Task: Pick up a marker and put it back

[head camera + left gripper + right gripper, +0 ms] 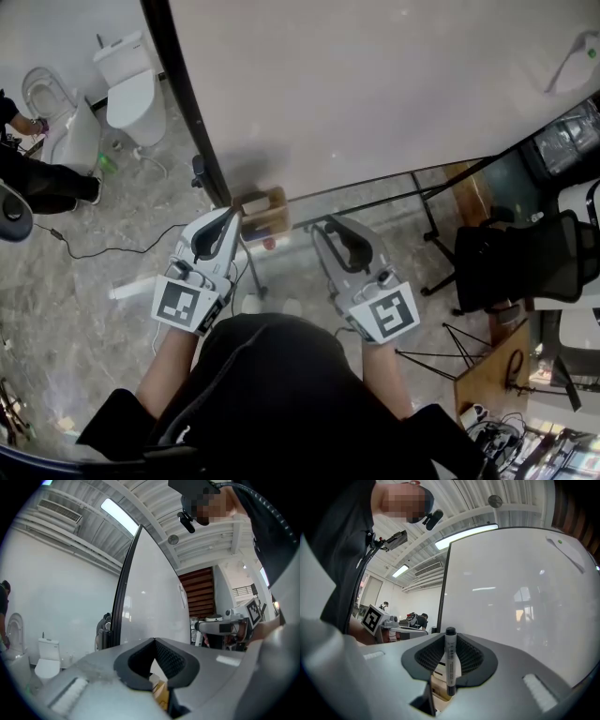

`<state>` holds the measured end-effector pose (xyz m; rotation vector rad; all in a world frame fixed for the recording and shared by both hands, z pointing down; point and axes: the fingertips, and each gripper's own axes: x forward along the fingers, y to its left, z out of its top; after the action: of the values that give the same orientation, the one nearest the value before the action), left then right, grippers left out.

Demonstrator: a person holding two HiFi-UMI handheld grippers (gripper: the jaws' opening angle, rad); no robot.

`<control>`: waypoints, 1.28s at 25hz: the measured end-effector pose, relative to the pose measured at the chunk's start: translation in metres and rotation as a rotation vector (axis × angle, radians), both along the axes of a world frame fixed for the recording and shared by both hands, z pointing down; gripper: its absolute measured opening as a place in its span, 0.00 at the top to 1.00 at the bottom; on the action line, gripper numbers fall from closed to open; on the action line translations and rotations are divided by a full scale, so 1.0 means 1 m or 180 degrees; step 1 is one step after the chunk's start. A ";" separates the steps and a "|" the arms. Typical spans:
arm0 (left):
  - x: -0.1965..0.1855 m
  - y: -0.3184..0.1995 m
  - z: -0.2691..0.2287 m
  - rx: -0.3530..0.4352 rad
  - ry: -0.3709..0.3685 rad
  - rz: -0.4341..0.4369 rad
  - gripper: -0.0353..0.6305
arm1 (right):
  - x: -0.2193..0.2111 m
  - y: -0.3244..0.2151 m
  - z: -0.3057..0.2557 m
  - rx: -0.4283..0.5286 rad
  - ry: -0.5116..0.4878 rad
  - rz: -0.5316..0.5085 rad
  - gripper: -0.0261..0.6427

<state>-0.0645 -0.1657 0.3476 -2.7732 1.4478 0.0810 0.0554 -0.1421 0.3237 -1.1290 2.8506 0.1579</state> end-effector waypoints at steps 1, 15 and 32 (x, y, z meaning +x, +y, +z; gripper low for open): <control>-0.001 -0.001 0.001 -0.0005 -0.0002 -0.0006 0.94 | -0.002 -0.001 0.001 -0.0009 0.0005 -0.0012 0.84; -0.020 -0.008 0.016 -0.0106 -0.0025 -0.0173 0.94 | -0.025 -0.027 0.039 -0.0209 0.0085 -0.0167 0.84; -0.046 -0.008 0.027 -0.0161 -0.0077 -0.0375 0.94 | -0.040 -0.048 0.100 -0.0580 0.0103 -0.0172 0.84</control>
<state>-0.1106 -0.1741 0.3744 -2.7097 1.6257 0.0097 0.0157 -0.1902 0.4237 -1.0863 2.9709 -0.0895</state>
